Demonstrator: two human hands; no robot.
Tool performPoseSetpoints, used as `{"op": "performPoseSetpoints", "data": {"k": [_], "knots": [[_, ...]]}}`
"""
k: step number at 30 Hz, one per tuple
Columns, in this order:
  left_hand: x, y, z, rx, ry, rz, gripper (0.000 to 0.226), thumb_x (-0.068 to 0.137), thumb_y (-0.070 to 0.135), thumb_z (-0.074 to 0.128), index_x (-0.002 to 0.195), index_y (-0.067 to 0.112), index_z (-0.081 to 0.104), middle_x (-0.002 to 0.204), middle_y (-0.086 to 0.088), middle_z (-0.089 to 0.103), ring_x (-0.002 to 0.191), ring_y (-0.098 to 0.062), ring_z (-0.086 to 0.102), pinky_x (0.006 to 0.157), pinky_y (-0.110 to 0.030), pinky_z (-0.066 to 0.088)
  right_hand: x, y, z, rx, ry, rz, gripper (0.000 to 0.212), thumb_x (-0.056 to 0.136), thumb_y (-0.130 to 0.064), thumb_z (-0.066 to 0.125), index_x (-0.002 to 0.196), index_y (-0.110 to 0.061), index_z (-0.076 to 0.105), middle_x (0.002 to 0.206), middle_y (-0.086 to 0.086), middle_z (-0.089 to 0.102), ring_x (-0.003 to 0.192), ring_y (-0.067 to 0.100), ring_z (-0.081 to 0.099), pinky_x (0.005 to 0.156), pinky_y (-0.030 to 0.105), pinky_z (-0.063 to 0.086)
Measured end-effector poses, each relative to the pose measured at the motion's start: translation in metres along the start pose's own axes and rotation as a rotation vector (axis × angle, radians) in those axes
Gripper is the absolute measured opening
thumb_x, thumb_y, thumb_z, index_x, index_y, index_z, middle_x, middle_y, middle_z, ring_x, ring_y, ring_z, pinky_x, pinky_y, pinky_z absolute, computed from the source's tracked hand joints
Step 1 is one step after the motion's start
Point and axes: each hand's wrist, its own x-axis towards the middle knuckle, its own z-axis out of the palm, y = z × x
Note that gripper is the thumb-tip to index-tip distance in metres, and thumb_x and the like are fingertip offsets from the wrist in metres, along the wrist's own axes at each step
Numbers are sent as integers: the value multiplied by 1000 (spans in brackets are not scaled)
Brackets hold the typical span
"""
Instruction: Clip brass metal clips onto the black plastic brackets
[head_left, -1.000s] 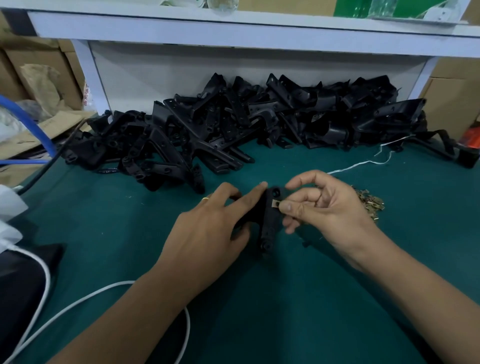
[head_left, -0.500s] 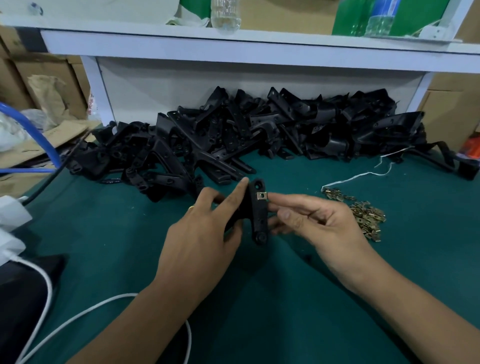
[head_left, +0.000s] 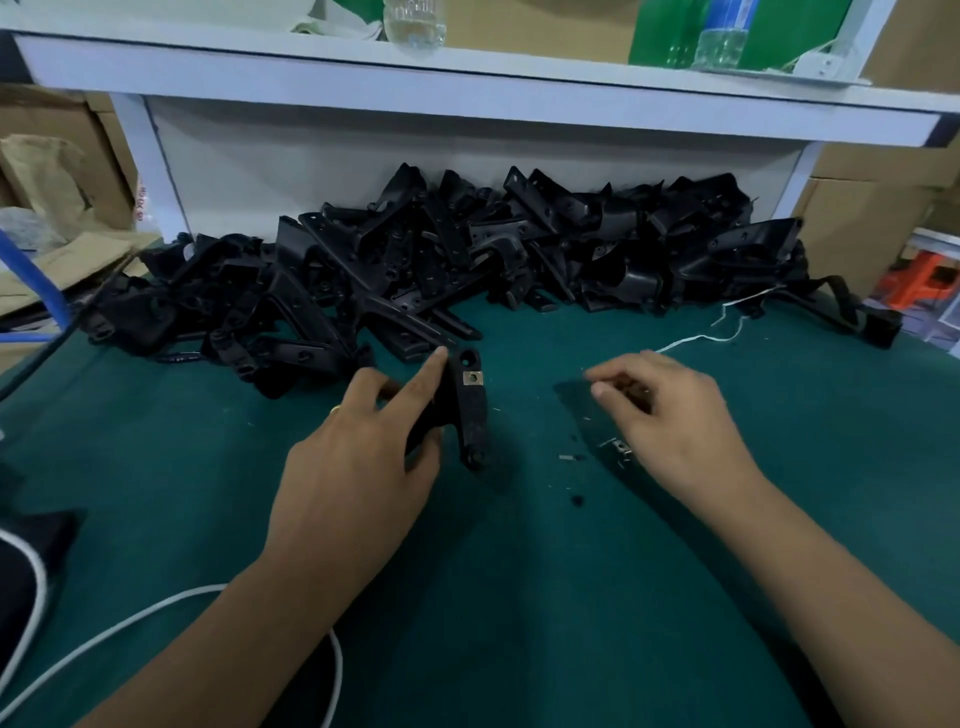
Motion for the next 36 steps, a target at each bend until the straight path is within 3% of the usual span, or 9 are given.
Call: {"op": "performPoseSetpoints", "data": {"k": [4, 10, 13, 16, 18, 25, 29, 31, 36], "knots": [[0, -2, 0, 12, -1, -29, 64, 98, 43, 52, 158, 45, 28, 117, 8, 48, 69, -12, 52, 50, -36, 54, 2, 30, -14, -257, -117, 109, 13, 100, -26, 67, 108, -26, 77, 102, -6, 61, 113, 20, 52, 97, 35, 44], [2, -6, -2, 7, 2, -47, 65, 98, 39, 56, 157, 45, 31, 114, 7, 48, 69, -14, 52, 51, -38, 53, 4, 28, -9, -387, -146, 129, 17, 96, -29, 72, 113, -26, 75, 105, -5, 59, 116, 22, 49, 99, 41, 46], [1, -7, -2, 3, 1, -44, 64, 98, 38, 57, 156, 45, 32, 115, 8, 48, 68, -14, 51, 51, -37, 53, 4, 30, -13, -402, -117, 183, 19, 93, -27, 76, 112, -23, 75, 105, 0, 60, 112, 26, 52, 95, 40, 48], [2, -6, -1, 3, -3, -47, 64, 98, 39, 56, 156, 45, 32, 116, 8, 48, 69, -13, 52, 51, -37, 54, 5, 27, -15, -372, -139, 209, 3, 94, -24, 76, 95, -26, 76, 99, 0, 59, 107, 27, 54, 91, 41, 48], [2, -6, -1, 2, -5, -49, 64, 98, 39, 56, 157, 46, 30, 116, 9, 47, 69, -13, 52, 51, -37, 53, 5, 23, -14, -370, -158, 209, 6, 93, -24, 77, 89, -26, 74, 96, -3, 58, 104, 24, 53, 89, 41, 47], [1, -7, 1, -5, -9, -37, 64, 98, 38, 57, 156, 47, 30, 114, 9, 48, 70, -13, 53, 52, -36, 53, 5, 15, -10, -383, -252, 195, 11, 94, -25, 74, 93, -26, 63, 101, -3, 56, 106, 23, 50, 94, 40, 44], [2, -7, 2, -12, -12, -35, 65, 98, 38, 57, 156, 48, 29, 114, 10, 47, 71, -12, 54, 53, -36, 54, 1, 11, -7, -256, -215, 102, 15, 92, -17, 73, 88, -25, 61, 92, -9, 59, 95, 18, 53, 77, 29, 37], [2, -8, 2, -14, -15, -35, 64, 98, 38, 56, 155, 48, 30, 114, 11, 48, 72, -12, 54, 53, -35, 54, 0, 7, -5, -79, -176, 138, 18, 89, -10, 72, 82, -21, 60, 87, -8, 67, 87, 14, 60, 72, 25, 43], [1, -7, 2, -27, -30, -36, 63, 98, 40, 55, 154, 50, 28, 118, 12, 47, 75, -13, 53, 57, -36, 54, -4, -13, 2, 453, -240, 215, 18, 88, 6, 71, 87, -6, 57, 86, 19, 69, 67, 13, 58, 57, 18, 45]]}}
